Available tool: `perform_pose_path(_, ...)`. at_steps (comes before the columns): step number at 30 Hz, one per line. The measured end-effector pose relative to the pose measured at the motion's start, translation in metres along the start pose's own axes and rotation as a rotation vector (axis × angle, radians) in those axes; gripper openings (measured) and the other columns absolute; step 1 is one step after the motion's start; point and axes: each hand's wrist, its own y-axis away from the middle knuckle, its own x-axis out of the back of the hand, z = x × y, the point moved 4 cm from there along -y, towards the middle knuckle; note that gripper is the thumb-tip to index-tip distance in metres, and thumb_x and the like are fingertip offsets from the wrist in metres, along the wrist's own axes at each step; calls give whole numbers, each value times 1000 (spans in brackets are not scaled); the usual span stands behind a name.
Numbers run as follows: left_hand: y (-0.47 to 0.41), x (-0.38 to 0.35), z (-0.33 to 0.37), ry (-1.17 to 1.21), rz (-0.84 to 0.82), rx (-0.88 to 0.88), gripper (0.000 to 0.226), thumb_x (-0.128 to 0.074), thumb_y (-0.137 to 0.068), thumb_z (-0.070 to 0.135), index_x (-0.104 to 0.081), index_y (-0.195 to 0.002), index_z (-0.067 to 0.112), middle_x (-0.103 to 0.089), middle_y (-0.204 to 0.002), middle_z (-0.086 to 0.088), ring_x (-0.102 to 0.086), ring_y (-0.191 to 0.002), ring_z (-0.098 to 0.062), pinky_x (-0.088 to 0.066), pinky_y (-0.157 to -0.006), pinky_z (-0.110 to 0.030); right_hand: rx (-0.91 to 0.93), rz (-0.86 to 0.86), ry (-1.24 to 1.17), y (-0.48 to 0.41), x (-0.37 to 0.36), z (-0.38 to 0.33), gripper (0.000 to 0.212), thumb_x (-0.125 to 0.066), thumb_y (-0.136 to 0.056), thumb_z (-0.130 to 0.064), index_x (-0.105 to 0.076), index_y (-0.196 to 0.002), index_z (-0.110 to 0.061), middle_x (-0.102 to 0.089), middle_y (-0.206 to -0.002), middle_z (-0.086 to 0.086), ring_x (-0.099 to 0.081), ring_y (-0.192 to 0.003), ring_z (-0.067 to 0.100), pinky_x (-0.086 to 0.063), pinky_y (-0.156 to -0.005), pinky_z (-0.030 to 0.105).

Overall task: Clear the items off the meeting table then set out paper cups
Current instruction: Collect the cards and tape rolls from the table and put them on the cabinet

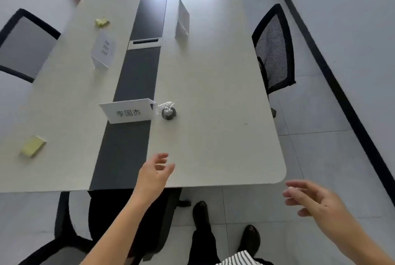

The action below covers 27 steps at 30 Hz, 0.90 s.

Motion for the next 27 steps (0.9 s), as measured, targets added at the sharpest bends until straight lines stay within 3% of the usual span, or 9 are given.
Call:
perform_pose_path(4,-96,5,22,-373,54,-200,52,-66,-85,29,-49,-132,15,-49,-129,-5,-51,-117,-22,-44,-95,-38,-30,70,-49,3,-19,-13,19,-69,-84,-28,-70,-100,-17,-77,-84,-2,-73,-83,20,-52,-75,45)
perform_pose_path(7,-170,-8,32,-547,47,-313,56,-68,-82,32,-48,-132,14,-42,-139,-9,-45,-123,-29,-43,-98,-41,-47,134,-64,6,-32,-14,64,-75,-52,-70,-71,-96,-24,-78,-84,-2,-73,-82,17,-53,-69,38)
perform_pose_path(10,-230,-25,27,-662,-26,-236,67,-62,-84,40,-35,-142,19,-29,-148,-13,-39,-127,-40,-41,-102,-47,-112,209,-120,9,-47,-11,23,-70,-80,-33,-70,-99,-20,-78,-85,-2,-73,-87,23,-52,-74,42)
perform_pose_path(13,-254,-42,16,-800,-61,-146,70,-56,-87,45,-25,-146,21,-21,-152,-13,-31,-130,-43,-40,-100,-49,-164,255,-118,16,-60,-3,29,-66,-75,-35,-70,-100,-20,-77,-87,-1,-73,-83,18,-52,-70,34)
perform_pose_path(16,-261,-50,13,-917,-14,-185,63,-54,-87,48,-32,-140,21,-28,-144,-15,-28,-127,-44,-43,-91,-49,-230,298,-155,24,-69,2,15,-66,-85,-22,-69,-100,-20,-77,-89,0,-73,-85,20,-51,-67,29)
perform_pose_path(17,-264,-51,12,-937,-4,-203,60,-54,-87,48,-37,-137,20,-31,-140,-16,-30,-125,-44,-44,-89,-50,-235,304,-167,26,-71,3,17,-69,-83,-28,-69,-99,-21,-77,-90,2,-73,-84,19,-51,-66,29)
perform_pose_path(20,-269,-51,11,-954,3,-230,46,-55,-88,47,-53,-121,16,-39,-130,-18,-34,-119,-43,-46,-87,-51,-223,319,-155,30,-74,6,61,-74,-56,-69,-70,-98,-24,-77,-90,0,-73,-81,15,-51,-67,32)
perform_pose_path(23,-266,-52,6,-997,-29,-225,33,-54,-89,38,-60,-105,10,-42,-122,-18,-37,-114,-40,-48,-85,-51,-243,333,-188,31,-73,11,19,-69,-83,-29,-70,-100,-20,-77,-88,-2,-73,-86,21,-51,-71,37)
perform_pose_path(27,-248,-58,9,-937,-86,-237,24,-54,-90,28,-58,-105,10,-46,-119,-18,-42,-110,-38,-48,-81,-47,-236,343,-188,38,-63,16,14,-63,-89,-15,-69,-101,-18,-77,-89,-1,-73,-81,16,-50,-69,33)
